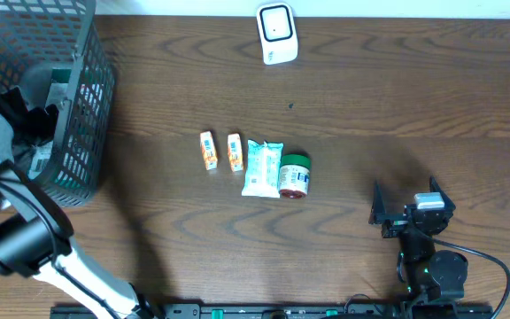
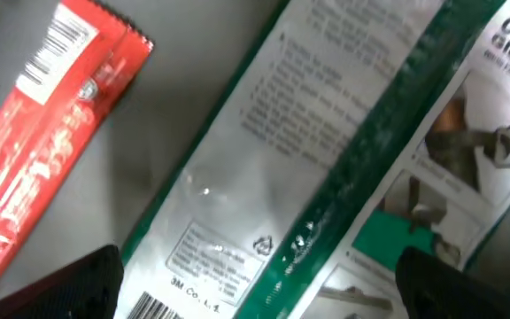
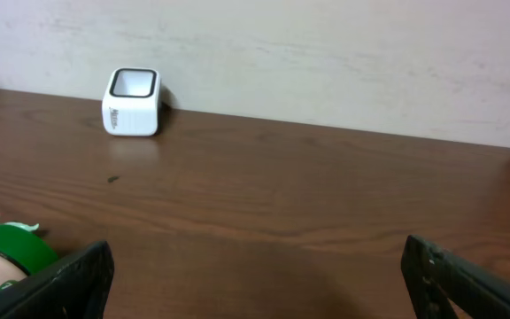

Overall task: Scan the item barcode
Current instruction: 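Move the left gripper back into the basket toward the green package, then grasp the green-white glove package with the left gripper and lift it, then carry the glove package out and lay it left of the Kleenex packs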

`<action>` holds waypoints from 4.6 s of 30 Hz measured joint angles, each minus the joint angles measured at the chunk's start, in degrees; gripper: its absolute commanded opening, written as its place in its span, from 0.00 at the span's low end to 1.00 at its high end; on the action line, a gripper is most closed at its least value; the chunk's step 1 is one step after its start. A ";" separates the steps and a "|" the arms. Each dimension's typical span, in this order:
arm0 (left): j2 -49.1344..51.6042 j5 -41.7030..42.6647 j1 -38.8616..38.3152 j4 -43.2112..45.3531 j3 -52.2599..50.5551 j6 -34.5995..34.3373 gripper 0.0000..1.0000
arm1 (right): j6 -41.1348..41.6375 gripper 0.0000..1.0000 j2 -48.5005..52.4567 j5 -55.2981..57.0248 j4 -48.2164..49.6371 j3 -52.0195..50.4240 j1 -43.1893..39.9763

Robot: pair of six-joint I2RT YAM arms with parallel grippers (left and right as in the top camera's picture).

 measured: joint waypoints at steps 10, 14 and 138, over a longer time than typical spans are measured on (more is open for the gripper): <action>2.64 0.04 -1.25 -7.30 10.08 2.19 0.99 | 0.00 0.99 0.00 0.00 -0.02 0.00 0.00; 6.36 0.04 -1.25 -8.09 10.12 3.78 0.98 | 0.00 0.99 0.00 0.00 -0.02 0.00 0.00; -26.51 -8.11 -36.04 2.40 -30.18 -30.99 0.17 | 0.00 0.99 0.00 0.00 -0.02 0.00 0.00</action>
